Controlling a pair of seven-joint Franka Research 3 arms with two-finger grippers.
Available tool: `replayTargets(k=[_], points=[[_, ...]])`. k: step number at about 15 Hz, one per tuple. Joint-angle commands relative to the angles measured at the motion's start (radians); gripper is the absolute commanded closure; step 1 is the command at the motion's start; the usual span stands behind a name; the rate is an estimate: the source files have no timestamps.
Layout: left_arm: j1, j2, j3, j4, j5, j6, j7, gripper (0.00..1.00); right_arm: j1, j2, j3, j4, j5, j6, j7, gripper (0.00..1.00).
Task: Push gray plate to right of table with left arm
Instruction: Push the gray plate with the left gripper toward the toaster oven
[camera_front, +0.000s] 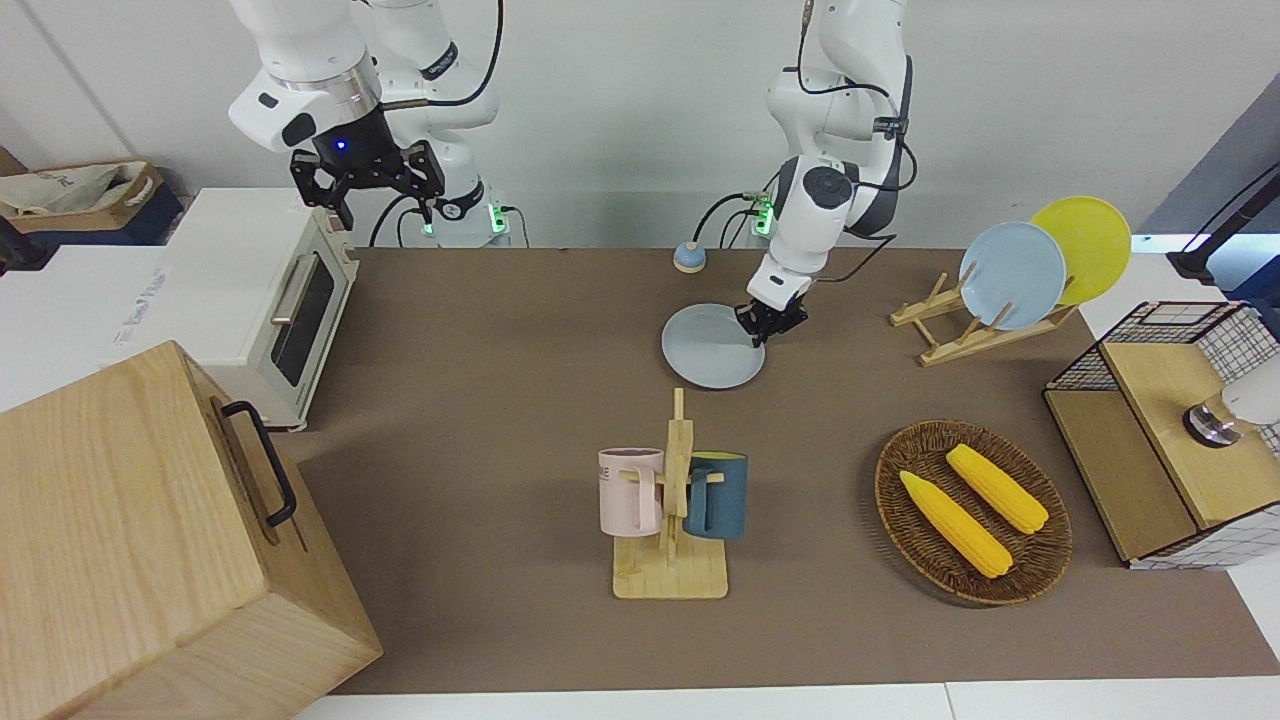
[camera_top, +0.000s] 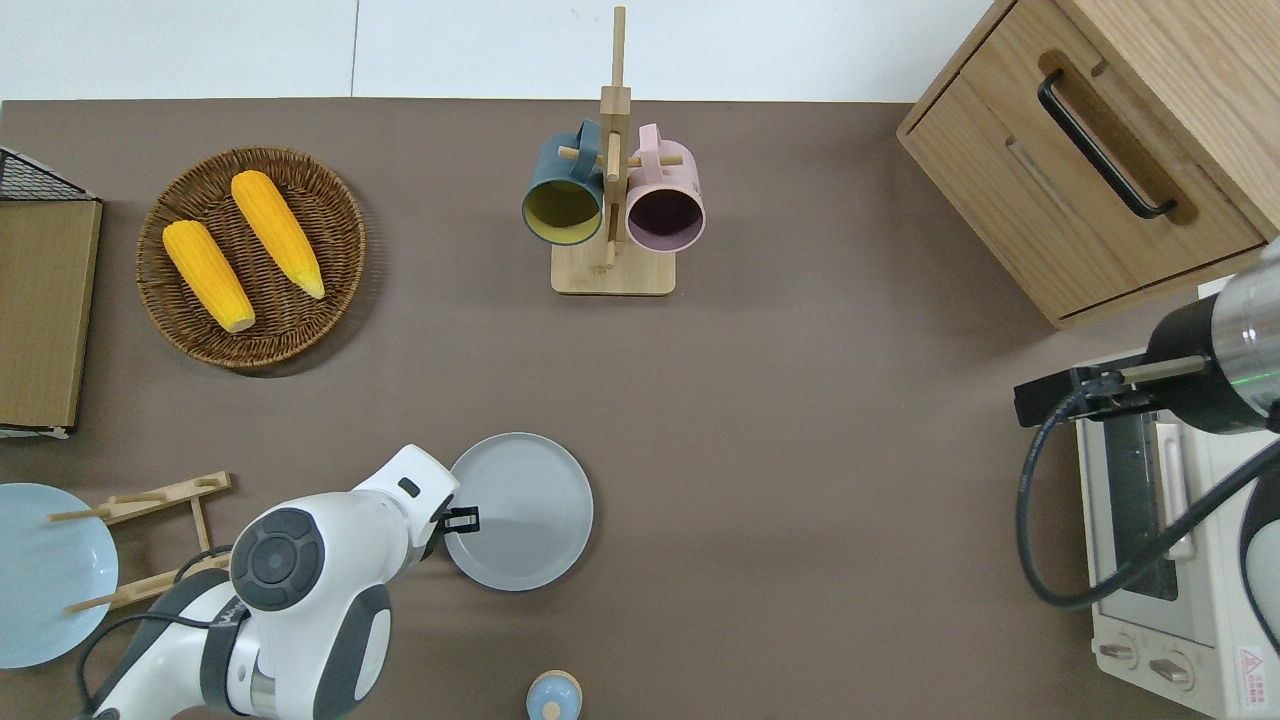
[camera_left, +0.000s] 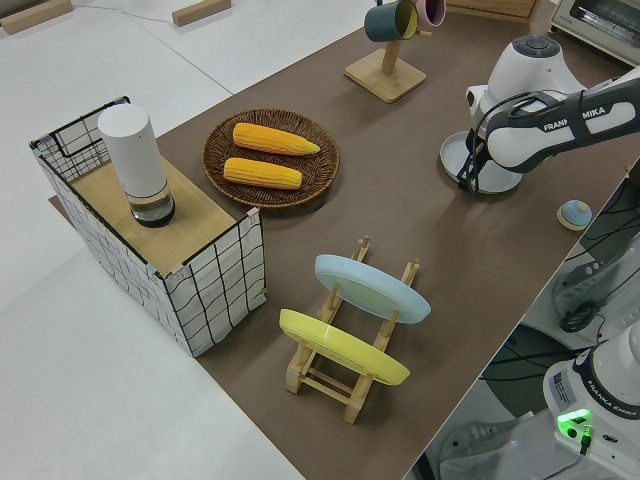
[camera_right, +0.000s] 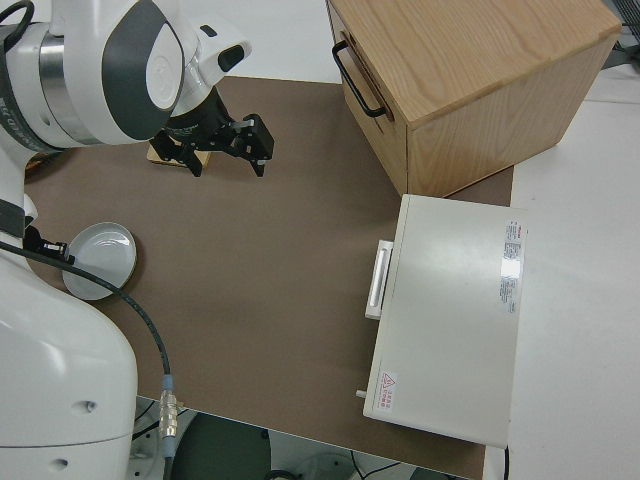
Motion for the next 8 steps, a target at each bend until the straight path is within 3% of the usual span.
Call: replayTargets(k=[1, 4, 8], points=[[-0.097, 0.137, 0.002, 0.073, -0.012, 0.039, -0.104, 1.00, -0.011, -0.008, 0.006, 0.001, 0.008, -0.012, -0.003, 0.017], [-0.137, 0.180, -0.015, 0.124, -0.012, 0.039, -0.164, 1.00, -0.011, -0.008, 0.006, 0.001, 0.008, -0.012, -0.003, 0.017], [-0.142, 0.231, -0.087, 0.197, -0.010, 0.039, -0.254, 1.00, -0.011, -0.008, 0.006, 0.001, 0.008, -0.012, -0.001, 0.017]])
